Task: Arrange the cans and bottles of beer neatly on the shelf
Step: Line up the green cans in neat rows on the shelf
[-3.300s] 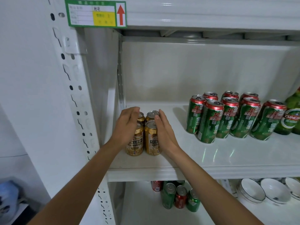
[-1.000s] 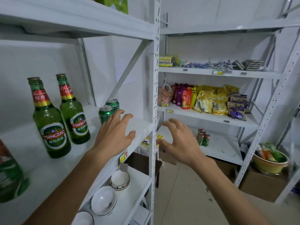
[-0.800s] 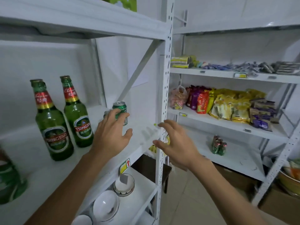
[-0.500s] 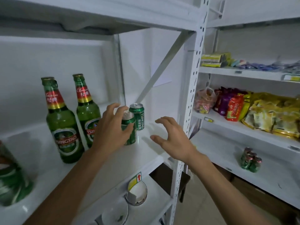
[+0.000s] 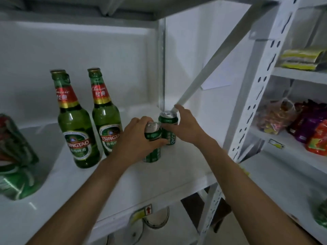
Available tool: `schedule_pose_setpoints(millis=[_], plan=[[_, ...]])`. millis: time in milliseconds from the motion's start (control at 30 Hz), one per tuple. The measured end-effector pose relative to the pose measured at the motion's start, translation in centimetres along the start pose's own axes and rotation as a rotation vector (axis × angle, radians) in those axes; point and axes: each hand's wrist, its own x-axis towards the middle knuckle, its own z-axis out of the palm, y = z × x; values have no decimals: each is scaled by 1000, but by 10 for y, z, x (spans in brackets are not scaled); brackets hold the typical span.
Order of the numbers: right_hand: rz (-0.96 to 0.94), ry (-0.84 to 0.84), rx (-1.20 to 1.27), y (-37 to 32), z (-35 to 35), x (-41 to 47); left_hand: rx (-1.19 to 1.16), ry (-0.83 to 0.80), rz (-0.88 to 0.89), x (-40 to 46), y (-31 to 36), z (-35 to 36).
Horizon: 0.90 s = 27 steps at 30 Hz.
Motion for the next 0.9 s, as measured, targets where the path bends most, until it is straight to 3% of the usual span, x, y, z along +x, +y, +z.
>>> schedule_pose_setpoints(millis=[200,633,900], plan=[[-60,-1,76,23,8,6,-91,136,-131,-10,13,0],[-191,-58,124,18,-35,-45,-167,123,-6,-35,39,-2],[-250,-112,170,34,-47,-71,-197,199,-103,-58,67,6]])
